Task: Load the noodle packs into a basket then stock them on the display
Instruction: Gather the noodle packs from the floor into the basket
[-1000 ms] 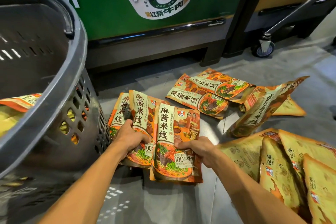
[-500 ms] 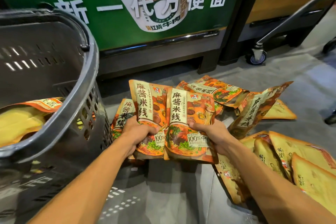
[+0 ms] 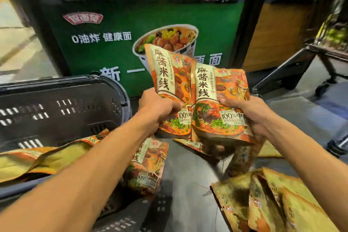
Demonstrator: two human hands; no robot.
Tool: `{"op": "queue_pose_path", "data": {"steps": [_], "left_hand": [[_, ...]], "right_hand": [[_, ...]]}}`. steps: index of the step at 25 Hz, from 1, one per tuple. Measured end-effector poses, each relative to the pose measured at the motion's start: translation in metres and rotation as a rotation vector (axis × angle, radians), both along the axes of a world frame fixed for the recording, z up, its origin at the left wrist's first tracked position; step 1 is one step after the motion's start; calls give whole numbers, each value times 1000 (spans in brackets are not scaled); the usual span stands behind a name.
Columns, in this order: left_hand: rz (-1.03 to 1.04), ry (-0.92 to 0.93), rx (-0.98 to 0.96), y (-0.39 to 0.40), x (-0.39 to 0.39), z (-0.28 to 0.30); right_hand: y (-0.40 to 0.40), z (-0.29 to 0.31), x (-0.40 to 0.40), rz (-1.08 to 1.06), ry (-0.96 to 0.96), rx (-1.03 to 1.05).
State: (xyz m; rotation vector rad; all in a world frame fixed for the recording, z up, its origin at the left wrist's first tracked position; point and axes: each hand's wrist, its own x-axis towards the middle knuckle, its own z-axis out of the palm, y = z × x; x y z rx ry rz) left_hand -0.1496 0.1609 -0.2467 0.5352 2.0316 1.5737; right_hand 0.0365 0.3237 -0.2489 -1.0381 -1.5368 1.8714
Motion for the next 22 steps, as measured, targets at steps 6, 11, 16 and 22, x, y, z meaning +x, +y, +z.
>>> {"op": "queue_pose_path", "data": {"steps": [6,11,16,22], "left_hand": [[18,-96,131,-86,-52,116],[159,-181,100,-179,-105,143],[310,-221,17,-266,-137,138],[367,-308,-153,-322,-170,86]], "right_hand": [[-46,96,-56,135,190,18],[-104,124,-132,282,201,-5],[-173,121,-206,434,122,-90],[-238,69,-257,552,-104,-135]]}}
